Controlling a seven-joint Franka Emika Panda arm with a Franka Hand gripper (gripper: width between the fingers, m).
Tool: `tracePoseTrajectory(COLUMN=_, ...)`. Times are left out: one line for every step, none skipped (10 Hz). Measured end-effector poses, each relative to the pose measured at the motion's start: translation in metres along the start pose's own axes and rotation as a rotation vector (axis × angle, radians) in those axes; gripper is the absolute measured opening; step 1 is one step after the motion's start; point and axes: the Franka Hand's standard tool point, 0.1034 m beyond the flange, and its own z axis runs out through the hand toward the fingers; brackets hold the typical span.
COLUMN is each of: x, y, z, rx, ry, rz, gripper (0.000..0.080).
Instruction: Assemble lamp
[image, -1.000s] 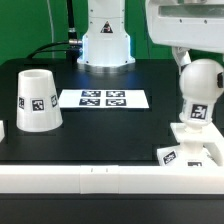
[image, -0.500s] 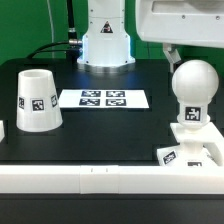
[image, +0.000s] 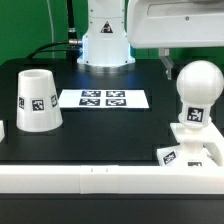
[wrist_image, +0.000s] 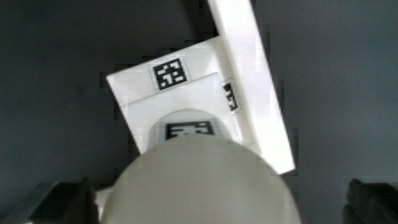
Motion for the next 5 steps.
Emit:
tracePoseTrajectory(x=0.001, y=0.0016, z=-0.0004, rx=-0.017, ry=0.005, rz=-0.138, gripper=0.0699)
tracePoseTrajectory(x=0.0027, y=0.0009, z=-0.0018, rx=-0.035, ry=0.012, rz=-0.262, gripper=0.0699)
tracePoseTrajectory(x=0.0041, y=-0.0006, z=-0.0022, rx=-0.049, ry=0.014, rz=-0.375, gripper=0.0699)
tracePoseTrajectory(x=0.0054, y=-0.0013, z=-0.002, rx=-0.054, ry=0.011, rz=-0.468, gripper=0.0699)
tracePoseTrajectory(x=0.0061, y=-0.0019, z=-0.0025, rx=-0.057, ry=0.004, rz=-0.518, gripper=0.0699)
